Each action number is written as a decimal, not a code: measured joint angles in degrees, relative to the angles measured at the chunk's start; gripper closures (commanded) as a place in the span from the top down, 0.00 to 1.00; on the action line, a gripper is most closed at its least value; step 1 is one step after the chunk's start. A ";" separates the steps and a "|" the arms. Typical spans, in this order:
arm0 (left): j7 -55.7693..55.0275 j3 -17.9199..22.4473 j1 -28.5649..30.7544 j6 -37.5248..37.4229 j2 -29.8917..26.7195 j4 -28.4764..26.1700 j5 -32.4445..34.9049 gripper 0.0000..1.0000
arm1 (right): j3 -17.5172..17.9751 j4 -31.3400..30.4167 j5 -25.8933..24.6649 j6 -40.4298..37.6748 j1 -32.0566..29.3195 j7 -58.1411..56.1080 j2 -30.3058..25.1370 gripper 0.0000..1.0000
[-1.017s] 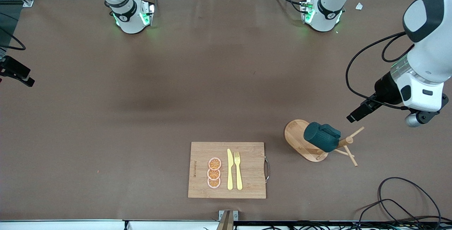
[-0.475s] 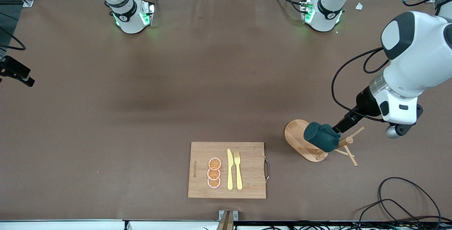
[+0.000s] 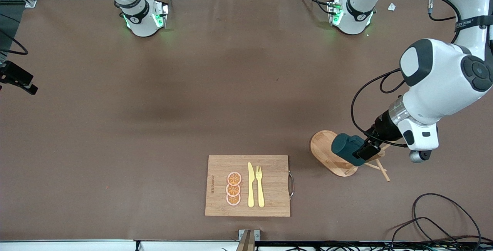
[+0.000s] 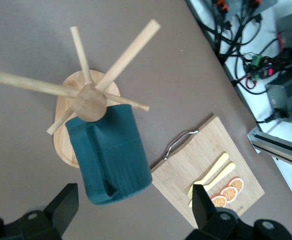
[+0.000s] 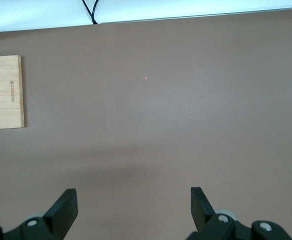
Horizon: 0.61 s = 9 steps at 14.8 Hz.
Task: Transfer cup from left to right arm and place
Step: 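Reach the left gripper down to the teal mug and grasp it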
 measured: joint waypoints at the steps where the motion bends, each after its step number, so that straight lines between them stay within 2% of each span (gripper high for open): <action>1: -0.16 0.00 0.11 0.23 -0.01 -0.80 -0.02 1.00 | 0.00 0.00 0.00 0.00 0.00 0.00 0.00 1.00; 9: -0.32 0.00 0.61 6.74 -0.02 -7.11 -3.85 1.00 | 0.00 0.00 0.00 0.00 0.00 -0.01 0.00 1.00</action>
